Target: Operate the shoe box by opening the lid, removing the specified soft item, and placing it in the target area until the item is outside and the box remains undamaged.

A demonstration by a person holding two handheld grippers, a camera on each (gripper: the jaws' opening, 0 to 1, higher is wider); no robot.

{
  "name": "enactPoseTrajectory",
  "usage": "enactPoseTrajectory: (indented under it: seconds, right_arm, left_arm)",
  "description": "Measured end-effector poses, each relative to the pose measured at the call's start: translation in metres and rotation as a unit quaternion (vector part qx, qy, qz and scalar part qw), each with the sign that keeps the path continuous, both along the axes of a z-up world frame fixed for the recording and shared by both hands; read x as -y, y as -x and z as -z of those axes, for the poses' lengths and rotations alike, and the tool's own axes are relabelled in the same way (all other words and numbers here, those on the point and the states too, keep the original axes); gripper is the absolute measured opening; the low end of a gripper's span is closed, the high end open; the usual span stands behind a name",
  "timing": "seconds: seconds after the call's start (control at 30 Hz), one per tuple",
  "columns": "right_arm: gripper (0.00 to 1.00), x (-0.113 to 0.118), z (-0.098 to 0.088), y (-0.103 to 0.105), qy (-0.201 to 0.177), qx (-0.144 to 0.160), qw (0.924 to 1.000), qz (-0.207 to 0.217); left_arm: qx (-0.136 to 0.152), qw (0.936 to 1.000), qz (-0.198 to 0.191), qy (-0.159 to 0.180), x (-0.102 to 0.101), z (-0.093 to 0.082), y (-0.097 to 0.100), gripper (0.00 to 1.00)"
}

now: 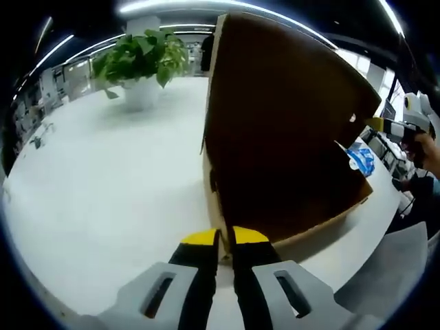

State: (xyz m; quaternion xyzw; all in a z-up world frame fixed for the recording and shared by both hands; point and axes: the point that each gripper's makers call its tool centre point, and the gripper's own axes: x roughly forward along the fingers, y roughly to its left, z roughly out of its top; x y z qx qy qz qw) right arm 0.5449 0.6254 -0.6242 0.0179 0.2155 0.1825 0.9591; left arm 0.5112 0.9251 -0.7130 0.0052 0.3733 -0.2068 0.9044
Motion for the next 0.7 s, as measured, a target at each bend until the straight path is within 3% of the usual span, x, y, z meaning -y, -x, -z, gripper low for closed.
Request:
enactPoseTrajectory:
  seconds: [0.7]
  right_arm:
    - [0.05,-0.006,0.024,0.031,0.012,-0.006,0.9998,-0.016]
  left_arm:
    - [0.072,0.9966,0.034,0.02,0.014,-0.047,-0.002,0.12]
